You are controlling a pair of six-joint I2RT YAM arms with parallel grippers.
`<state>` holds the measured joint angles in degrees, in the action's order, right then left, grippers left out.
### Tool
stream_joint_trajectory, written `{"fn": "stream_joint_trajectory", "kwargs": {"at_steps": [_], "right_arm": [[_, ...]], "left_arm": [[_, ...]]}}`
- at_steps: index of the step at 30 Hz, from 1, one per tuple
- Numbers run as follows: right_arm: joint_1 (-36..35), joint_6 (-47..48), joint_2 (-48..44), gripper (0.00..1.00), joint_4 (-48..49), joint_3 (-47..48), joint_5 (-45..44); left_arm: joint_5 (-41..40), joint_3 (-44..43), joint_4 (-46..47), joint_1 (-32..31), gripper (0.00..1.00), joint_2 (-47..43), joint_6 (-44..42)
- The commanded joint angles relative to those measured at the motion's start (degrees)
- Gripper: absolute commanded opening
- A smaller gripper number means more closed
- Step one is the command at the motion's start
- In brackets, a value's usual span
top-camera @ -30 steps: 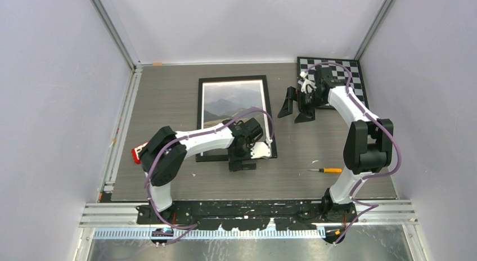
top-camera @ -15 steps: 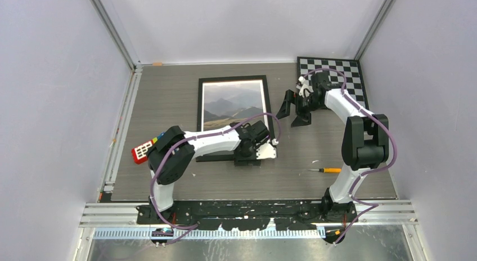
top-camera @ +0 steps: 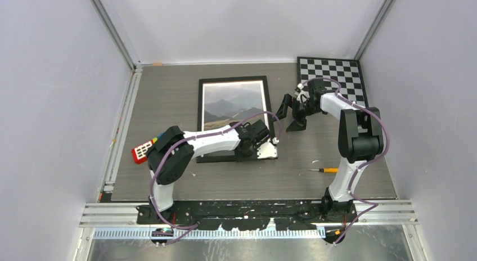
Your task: Take the photo out of the frame
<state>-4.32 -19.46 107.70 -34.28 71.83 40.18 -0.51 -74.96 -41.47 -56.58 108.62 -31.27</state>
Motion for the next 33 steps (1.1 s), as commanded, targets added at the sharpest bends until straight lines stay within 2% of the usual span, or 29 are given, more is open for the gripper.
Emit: {"fn": "stream_joint_trajectory", "kwargs": {"at_steps": [1, 9, 15, 19, 22, 24, 33], "right_arm": [[0.16, -2.68, 0.98, 0.99, 4.01, -1.14, 2.2], [0.16, -5.63, 3.58, 0.99, 7.79, -3.13, 6.87], [-0.38, -14.14, 3.85, 0.95, 19.09, -7.65, 13.84], [-2.25, -19.75, 5.05, 0.94, 24.15, -8.68, 16.42], [-3.59, -27.07, 4.77, 0.91, 32.86, -11.45, 18.29], [-4.32, -29.11, 4.26, 0.9, 35.36, -12.11, 18.56], [-4.63, -34.47, 2.7, 0.8, 38.82, -13.74, 21.32]], "left_arm": [[5.38, -2.49, -2.25, -0.66, 0.0, -4.34, 1.23], [8.25, -4.26, -4.0, 0.67, 0.0, -7.9, 2.54], [11.21, -3.66, -1.99, 2.42, 0.0, -11.68, 3.32], [10.8, -3.3, -0.66, 2.61, 0.0, -13.16, 2.47], [10.31, -3.33, 1.03, 3.15, 0.0, -13.86, 3.47], [9.94, -3.44, 1.72, 3.51, 0.0, -13.95, 4.56], [8.99, -3.7, 5.15, 6.2, 0.0, -14.03, 8.3]]}}
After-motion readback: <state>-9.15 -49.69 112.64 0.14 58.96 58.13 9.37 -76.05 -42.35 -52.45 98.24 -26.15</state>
